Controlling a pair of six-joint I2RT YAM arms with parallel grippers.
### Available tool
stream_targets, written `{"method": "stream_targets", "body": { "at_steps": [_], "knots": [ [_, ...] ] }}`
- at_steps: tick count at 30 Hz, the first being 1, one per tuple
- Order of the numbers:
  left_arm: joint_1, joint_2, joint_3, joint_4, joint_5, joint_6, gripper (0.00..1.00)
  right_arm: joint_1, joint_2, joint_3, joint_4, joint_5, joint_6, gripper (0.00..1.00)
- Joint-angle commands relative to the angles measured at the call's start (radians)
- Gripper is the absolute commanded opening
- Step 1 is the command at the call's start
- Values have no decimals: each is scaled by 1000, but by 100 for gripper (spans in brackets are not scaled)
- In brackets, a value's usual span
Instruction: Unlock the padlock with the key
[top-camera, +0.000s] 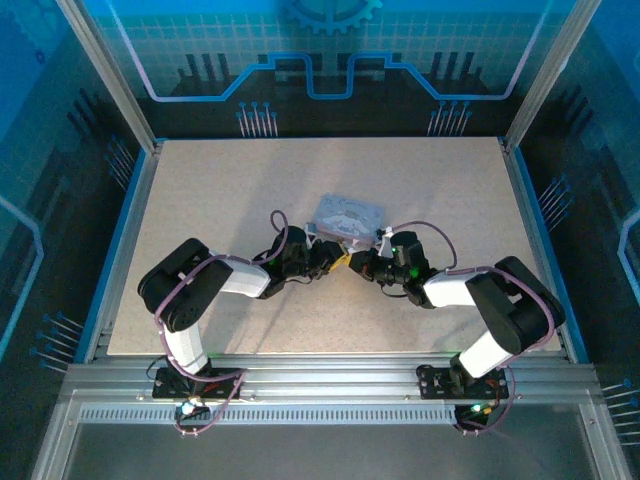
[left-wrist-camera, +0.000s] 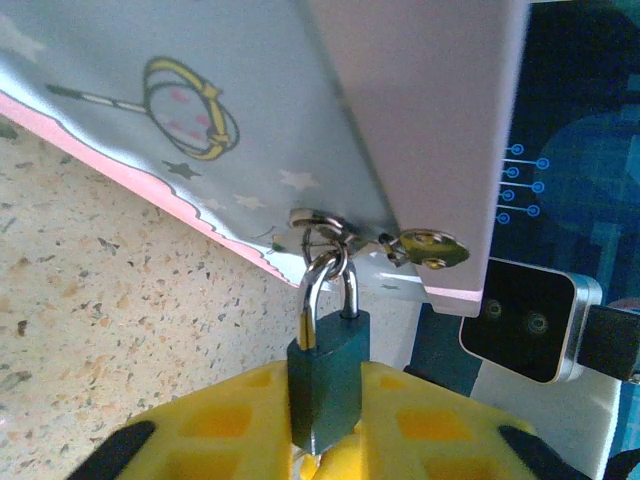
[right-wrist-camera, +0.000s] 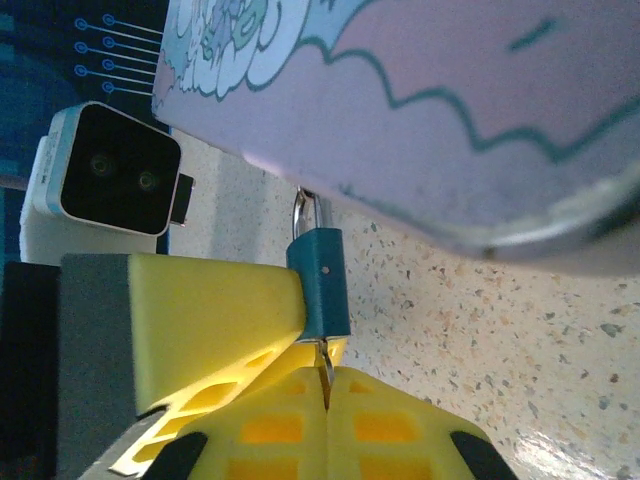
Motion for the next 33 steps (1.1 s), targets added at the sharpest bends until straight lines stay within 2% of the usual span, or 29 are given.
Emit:
{"method": "stream_targets", "body": {
  "at_steps": [1,5,9,15,20,24,30,33],
  "knots": [
    [-7,8,18,38,-13,-7,16,-3,8,10,88,-43,16,3],
    [-6,1,13,36,-18,-1,9,-8,-1,-5,71,-38,-14,12],
    [-6,-7,12,37,-19,0,6,-28,-38,-23,7,-24,-73,22],
    [-4,-23,12,30,-18,5,5,-86,-179,-43,-198,13,-253,37],
    [-4,-39,15,18,-16,8,5,-90,-341,11,-421,69,-538,51],
    [-4,-46,21,13,-14,-2,5,-49,-437,62,-533,147,-785,63],
    [-4,-72,36,-38,-17,-18,5,58,-505,105,-586,323,-1149,76],
    [-1,-79,41,-47,-18,-39,6,128,-512,99,-574,415,-1389,77]
  ]
}}
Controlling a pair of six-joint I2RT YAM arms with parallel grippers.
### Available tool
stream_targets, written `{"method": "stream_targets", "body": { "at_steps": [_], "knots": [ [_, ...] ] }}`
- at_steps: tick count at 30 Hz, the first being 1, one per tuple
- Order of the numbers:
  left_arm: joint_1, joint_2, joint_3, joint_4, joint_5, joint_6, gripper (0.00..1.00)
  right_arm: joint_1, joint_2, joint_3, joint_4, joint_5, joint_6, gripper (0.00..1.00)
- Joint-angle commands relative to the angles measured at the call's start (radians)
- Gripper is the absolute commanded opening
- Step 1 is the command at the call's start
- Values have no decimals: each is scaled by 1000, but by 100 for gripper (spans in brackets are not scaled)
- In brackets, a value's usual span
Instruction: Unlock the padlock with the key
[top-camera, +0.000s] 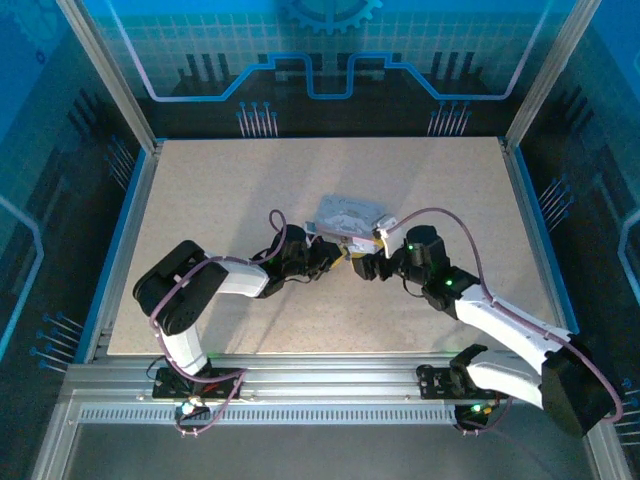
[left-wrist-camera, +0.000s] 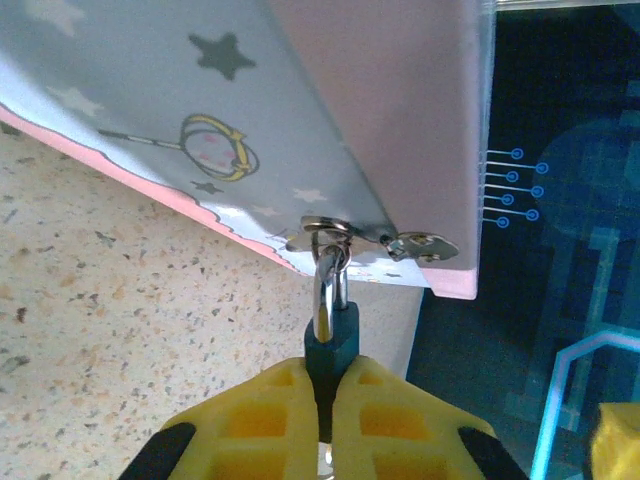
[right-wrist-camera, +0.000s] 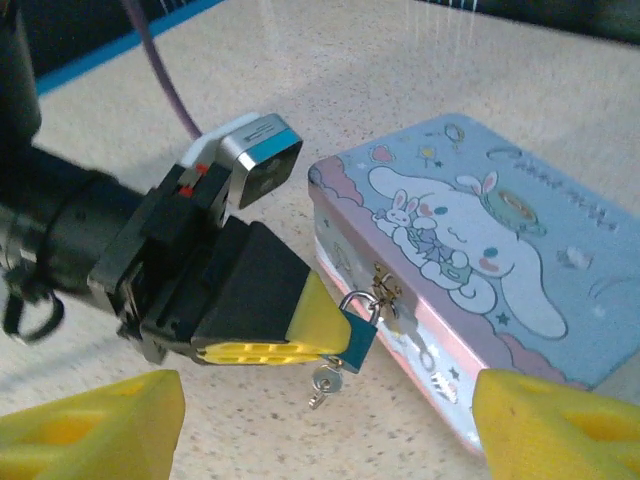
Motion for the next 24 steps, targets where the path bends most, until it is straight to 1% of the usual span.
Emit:
{"method": "stream_targets", "body": {
  "at_steps": [1,3,5,6,9,10,13,15,17,24],
  "knots": [
    [0,-43,35,2,-6,-36,6,79,-9,5,-30,159,-405,76],
    [1,-43,40,2,2,-50,6,123,6,-28,15,220,-585,76],
    [1,-41,47,2,7,-54,5,140,37,-44,51,263,-673,76],
    [1,-41,50,1,7,-54,5,140,57,-43,61,274,-689,75],
    [1,-36,50,12,10,-63,4,149,111,-59,122,271,-699,74],
    [1,-35,49,19,11,-65,4,157,133,-66,168,276,-706,73],
    [1,-33,50,23,13,-68,3,168,206,-58,206,306,-723,63],
    [1,-32,50,23,14,-68,3,174,244,-53,242,325,-732,61],
    [1,-29,52,24,16,-70,3,174,267,-58,282,338,-735,56],
    [1,-20,52,37,20,-78,3,182,329,-40,317,333,-726,49]
  ]
}}
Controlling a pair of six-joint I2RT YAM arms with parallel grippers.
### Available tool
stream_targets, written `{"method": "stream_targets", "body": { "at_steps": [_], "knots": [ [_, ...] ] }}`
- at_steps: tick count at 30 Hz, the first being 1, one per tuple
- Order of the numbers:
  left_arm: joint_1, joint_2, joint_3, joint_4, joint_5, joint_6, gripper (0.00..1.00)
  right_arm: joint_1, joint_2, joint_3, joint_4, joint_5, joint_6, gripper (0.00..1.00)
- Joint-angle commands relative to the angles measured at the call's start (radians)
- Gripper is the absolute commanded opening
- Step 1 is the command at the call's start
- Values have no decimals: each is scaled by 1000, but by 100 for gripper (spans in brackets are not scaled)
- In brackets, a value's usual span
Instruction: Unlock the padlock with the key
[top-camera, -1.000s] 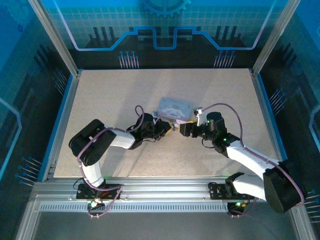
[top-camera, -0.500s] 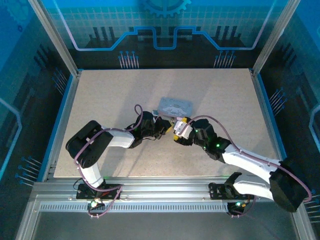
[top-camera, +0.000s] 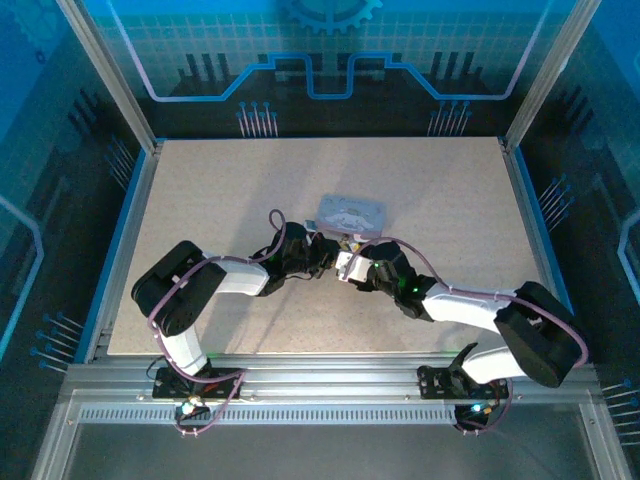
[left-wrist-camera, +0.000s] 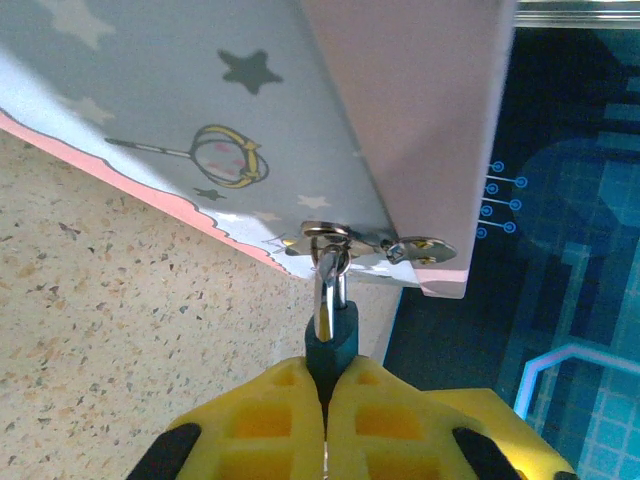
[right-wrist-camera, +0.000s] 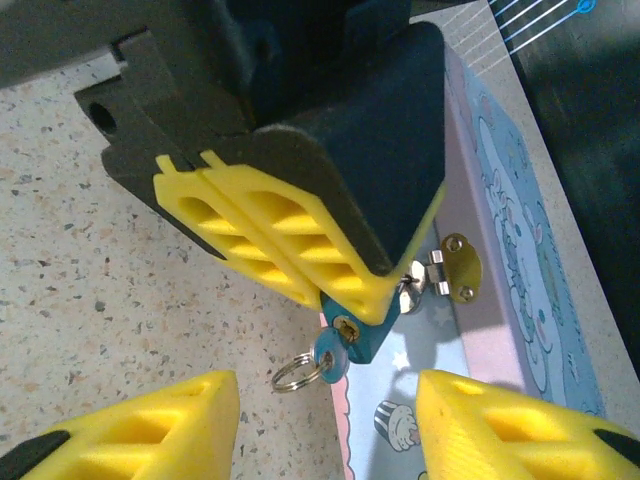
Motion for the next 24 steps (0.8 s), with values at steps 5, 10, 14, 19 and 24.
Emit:
{"method": "stream_targets", "body": {
  "at_steps": [5,10,14,19,24],
  "knots": [
    [1,-14,33,52,19,-13,3,20,52,19,83,14,3,45],
    [-1,-12,32,52,20,-12,3,20,67,22,100,25,9,40],
    [-1,-7,33,55,21,-14,3,22,77,22,106,26,12,35],
    [-1,-7,32,57,23,-16,3,22,83,27,119,31,21,30],
    [-1,-6,32,57,24,-15,3,22,86,29,127,30,32,28]
  ]
}}
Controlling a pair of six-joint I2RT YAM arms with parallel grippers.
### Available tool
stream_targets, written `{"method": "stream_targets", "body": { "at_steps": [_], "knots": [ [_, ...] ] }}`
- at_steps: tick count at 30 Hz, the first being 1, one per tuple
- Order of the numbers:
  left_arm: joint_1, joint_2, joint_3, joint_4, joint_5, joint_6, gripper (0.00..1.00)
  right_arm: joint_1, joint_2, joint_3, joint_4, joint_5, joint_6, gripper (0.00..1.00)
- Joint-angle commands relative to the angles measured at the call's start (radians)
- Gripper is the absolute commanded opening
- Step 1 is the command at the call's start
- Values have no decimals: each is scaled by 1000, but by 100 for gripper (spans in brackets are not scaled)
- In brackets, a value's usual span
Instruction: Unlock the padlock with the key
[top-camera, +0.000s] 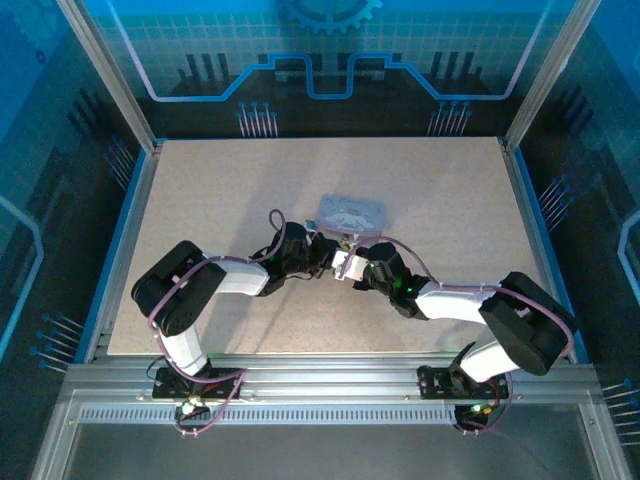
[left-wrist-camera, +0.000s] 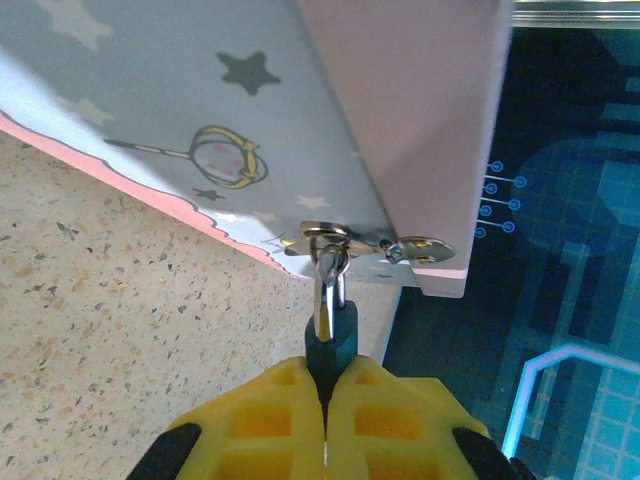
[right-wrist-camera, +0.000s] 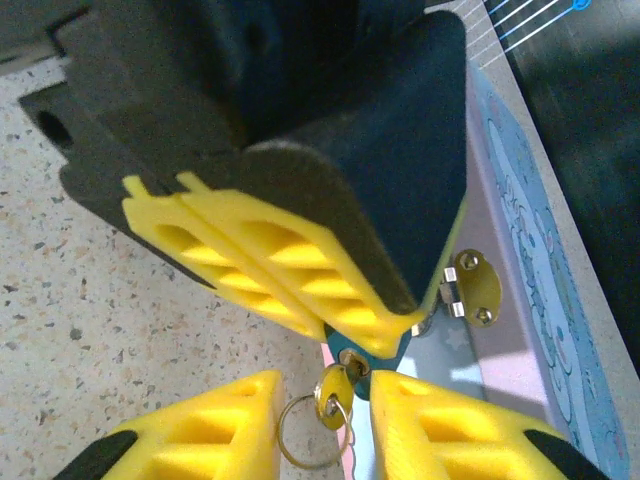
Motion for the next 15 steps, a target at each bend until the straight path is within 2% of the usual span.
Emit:
{"method": "stream_targets", "body": {
  "at_steps": [1,8,15],
  "knots": [
    [-1,-7,32,56,24,-16,3,16,12,27,39,8,23,27],
    [0,-5,32,61,25,-17,3,17,32,41,38,26,23,18],
    [-3,-3,31,64,26,-20,3,17,29,57,25,38,54,0]
  ]
}}
